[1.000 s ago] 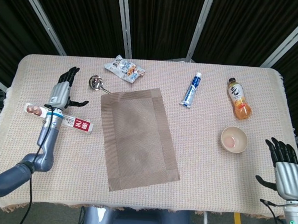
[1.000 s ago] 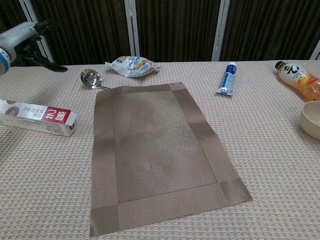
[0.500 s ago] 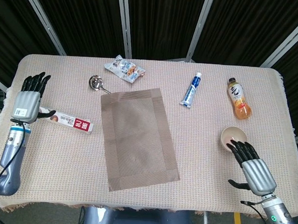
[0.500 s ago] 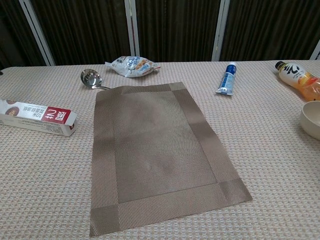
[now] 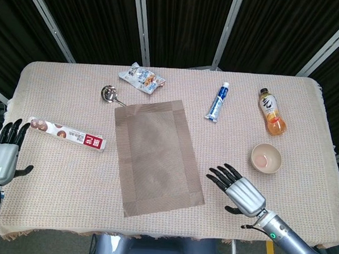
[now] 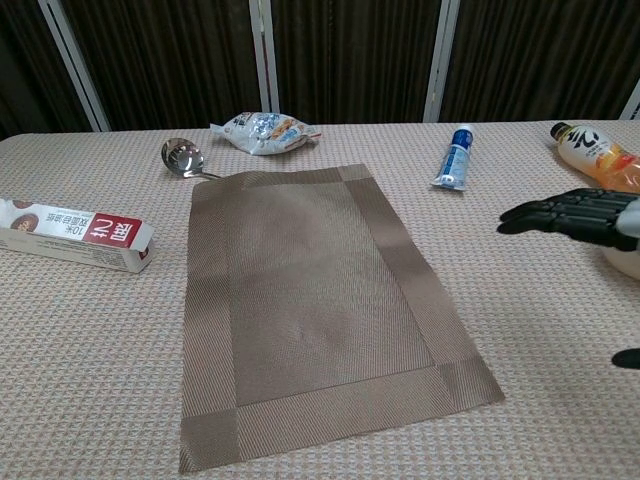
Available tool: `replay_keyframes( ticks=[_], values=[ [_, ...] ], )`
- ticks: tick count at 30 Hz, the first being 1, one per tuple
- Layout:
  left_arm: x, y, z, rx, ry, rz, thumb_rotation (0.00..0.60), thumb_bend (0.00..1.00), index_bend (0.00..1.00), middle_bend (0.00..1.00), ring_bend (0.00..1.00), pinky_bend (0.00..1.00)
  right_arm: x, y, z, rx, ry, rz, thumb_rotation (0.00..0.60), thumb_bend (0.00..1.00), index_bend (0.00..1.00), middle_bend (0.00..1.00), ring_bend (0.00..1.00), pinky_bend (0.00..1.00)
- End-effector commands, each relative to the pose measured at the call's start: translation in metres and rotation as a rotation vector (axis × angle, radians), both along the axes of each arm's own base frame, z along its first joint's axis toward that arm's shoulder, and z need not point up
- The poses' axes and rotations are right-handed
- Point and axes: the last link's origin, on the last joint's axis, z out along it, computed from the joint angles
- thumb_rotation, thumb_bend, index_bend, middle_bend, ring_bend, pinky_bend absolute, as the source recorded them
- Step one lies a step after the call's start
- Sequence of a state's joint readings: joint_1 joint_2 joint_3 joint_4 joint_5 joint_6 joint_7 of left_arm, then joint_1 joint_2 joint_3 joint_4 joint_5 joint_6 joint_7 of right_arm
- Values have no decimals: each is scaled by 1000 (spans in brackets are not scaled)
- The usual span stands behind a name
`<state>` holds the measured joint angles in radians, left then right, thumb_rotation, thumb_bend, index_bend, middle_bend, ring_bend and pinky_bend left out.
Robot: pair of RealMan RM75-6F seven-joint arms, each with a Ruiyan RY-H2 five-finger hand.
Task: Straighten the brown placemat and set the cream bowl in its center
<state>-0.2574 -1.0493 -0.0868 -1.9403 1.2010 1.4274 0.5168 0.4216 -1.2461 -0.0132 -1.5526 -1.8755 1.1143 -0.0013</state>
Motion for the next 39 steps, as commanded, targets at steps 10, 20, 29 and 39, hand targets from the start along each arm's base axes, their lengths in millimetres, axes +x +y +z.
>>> replay_keyframes(
  ticks=[10, 20, 29, 39],
  values=[
    [5, -6, -6, 3, 2, -35, 600, 0, 0, 0, 0, 0, 35, -21, -74, 31, 115, 114, 600, 60, 14, 0, 0, 0],
    [4, -4, -7, 4, -11, -48, 600, 0, 0, 0, 0, 0, 39, -16, -94, 29, 148, 131, 600, 59, 15, 0, 0, 0],
    [4, -5, -6, 1, -19, -46, 600, 0, 0, 0, 0, 0, 37, -7, -93, 37, 146, 128, 600, 59, 15, 0, 0, 0],
    [5, -6, -7, -9, -25, -48, 600, 0, 0, 0, 0, 0, 32, -7, -100, 37, 144, 109, 600, 59, 15, 0, 0, 0]
  ],
)
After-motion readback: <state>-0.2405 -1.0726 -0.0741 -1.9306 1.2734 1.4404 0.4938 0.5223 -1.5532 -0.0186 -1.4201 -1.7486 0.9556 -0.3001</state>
